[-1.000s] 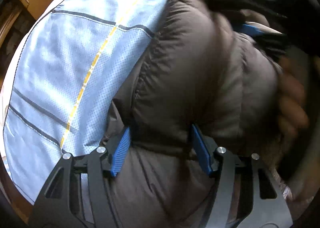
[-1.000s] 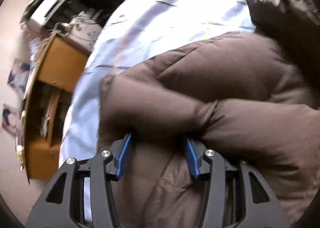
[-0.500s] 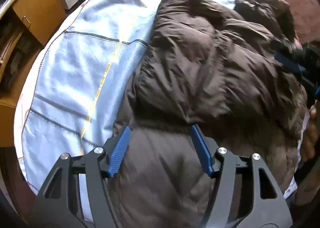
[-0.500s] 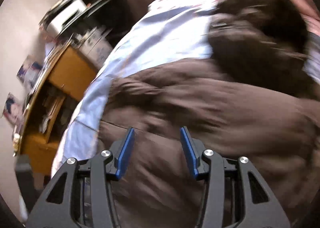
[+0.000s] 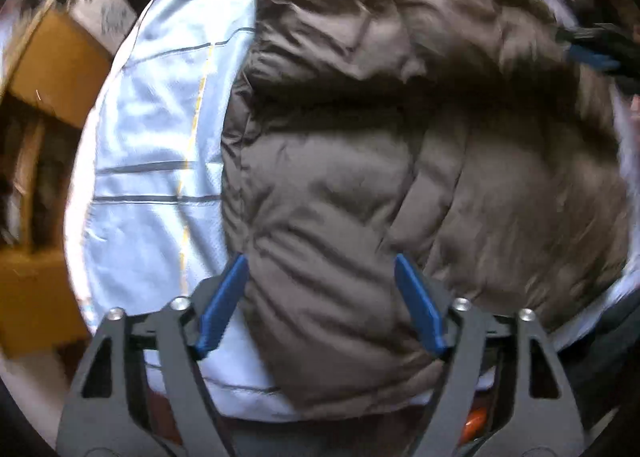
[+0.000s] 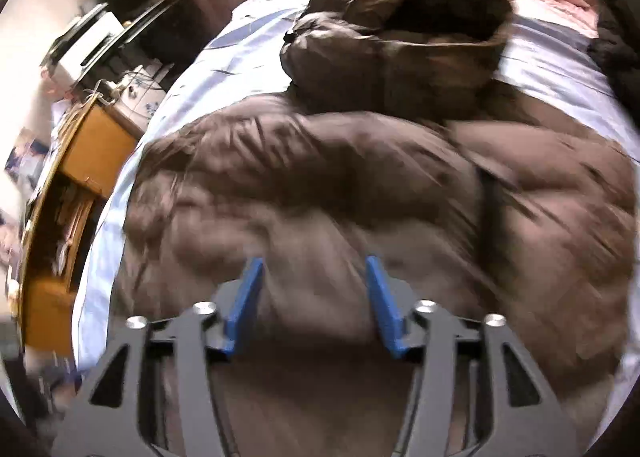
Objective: Fold large clothes
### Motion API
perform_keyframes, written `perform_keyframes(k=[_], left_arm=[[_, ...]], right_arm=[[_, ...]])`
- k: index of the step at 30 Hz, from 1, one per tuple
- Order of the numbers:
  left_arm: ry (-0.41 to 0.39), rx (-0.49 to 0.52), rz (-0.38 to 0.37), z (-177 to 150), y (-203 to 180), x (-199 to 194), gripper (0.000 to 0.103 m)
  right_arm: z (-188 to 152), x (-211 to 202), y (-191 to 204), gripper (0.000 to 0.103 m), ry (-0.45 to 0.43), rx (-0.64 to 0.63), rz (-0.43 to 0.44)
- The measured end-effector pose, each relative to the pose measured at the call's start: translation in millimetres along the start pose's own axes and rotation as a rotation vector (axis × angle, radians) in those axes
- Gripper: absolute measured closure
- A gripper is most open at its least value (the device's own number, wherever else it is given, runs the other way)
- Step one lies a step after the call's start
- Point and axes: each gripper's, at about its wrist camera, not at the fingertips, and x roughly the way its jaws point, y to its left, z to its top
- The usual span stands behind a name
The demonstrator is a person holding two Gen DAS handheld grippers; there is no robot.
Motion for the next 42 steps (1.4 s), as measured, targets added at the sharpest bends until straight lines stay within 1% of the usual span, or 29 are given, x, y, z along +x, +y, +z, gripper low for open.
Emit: perform_keyframes(k=[1,2,4,7,8,9,11,12,13,14,15,16,17,18,19,23,24,26,28,29,30,31,32,34,35,36,37,39,42], left_arm=[[0.026,0.021,0.035,-3,-3,7,0.025],[0.067,0.028,0.06,-5,-3,17,0.024],[0.109,-0.015,0.029,-6,7,24,0.016],[0.139,-0.104,-0.02,-4,25,27,0.007],[0.172,-0.126,-0.053,-4,30,34,0.007],[0.213,-0.142,-0.093,-4,30,44,0.006],[0.265,-0.168,-0.124,-3,33,58,0.008],[0.275,-0.176,-0.126,0,34,62,0.015],[0.284,-0.184,-0.132,2,34,63,0.025],[0.289,-0.188,-0.13,6,33,62,0.03],[0.288,-0.19,-0.119,8,32,60,0.04],[0.281,-0.191,-0.094,11,30,56,0.048],[0.272,-0.186,-0.069,18,25,52,0.051],[0.261,-0.178,-0.041,16,20,47,0.054],[0.246,-0.16,0.007,14,17,44,0.054],[0.209,-0.115,0.189,1,14,35,0.052],[0.208,-0.11,0.226,-3,15,34,0.047],[0.222,-0.087,0.264,-8,14,33,0.036],[0.217,-0.096,0.321,-5,10,20,0.027],[0.194,-0.113,0.34,-3,7,9,0.025],[0.138,-0.137,0.347,2,6,-9,0.019],[0.086,-0.156,0.342,7,3,-25,0.01],[0.005,-0.185,0.323,13,2,-48,0.009],[-0.13,-0.233,0.231,14,-1,-85,0.008],[-0.184,-0.252,0.153,12,-2,-99,0.008],[-0.222,-0.268,0.061,4,-6,-110,0.008],[-0.244,-0.28,-0.029,8,-17,-116,0.008],[-0.255,-0.314,-0.218,14,-35,-123,0.008],[-0.243,-0.337,-0.323,28,-68,-115,0.008]], right_arm=[[-15,-17,-16,0.019,-0.011,0.023,-0.036],[-35,-37,-41,0.002,-0.026,0.077,-0.096],[-73,-66,-88,0.001,-0.025,0.203,-0.19],[-140,-93,-173,0.001,0.072,0.389,-0.282],[-157,-95,-195,0.001,0.111,0.461,-0.291],[-175,-94,-218,0.001,0.158,0.564,-0.273],[-199,-86,-245,0.001,0.217,0.667,-0.208],[-209,-82,-251,0.001,0.24,0.679,-0.198],[-221,-72,-252,0.001,0.269,0.698,-0.136],[-229,-66,-250,0.015,0.289,0.723,-0.063],[-233,-65,-244,0.037,0.293,0.728,-0.034],[-231,-73,-229,0.056,0.258,0.671,-0.035],[-229,-77,-220,0.078,0.246,0.639,0.028],[-229,-82,-213,0.085,0.244,0.643,0.069],[-231,-90,-205,0.087,0.245,0.649,0.105],[-269,-93,-192,0.088,0.294,0.687,0.206],[-283,-90,-193,0.087,0.321,0.713,0.226],[-291,-85,-199,0.074,0.336,0.734,0.205],[-274,-79,-206,0.052,0.3,0.719,0.118],[-269,-88,-210,0.033,0.269,0.727,0.045],[-263,-98,-210,0.024,0.224,0.73,-0.023],[-259,-120,-211,0.021,0.128,0.727,-0.124],[-256,-144,-210,0.02,0.019,0.73,-0.236],[-248,-180,-202,0.02,-0.129,0.768,-0.355],[-240,-191,-201,0.021,-0.161,0.786,-0.313],[-232,-200,-196,0.021,-0.183,0.787,-0.232],[-218,-206,-183,0.021,-0.205,0.738,-0.135],[-185,-208,-148,0.02,-0.225,0.63,-0.034],[-126,-199,-132,0.014,-0.265,0.592,0.077]])
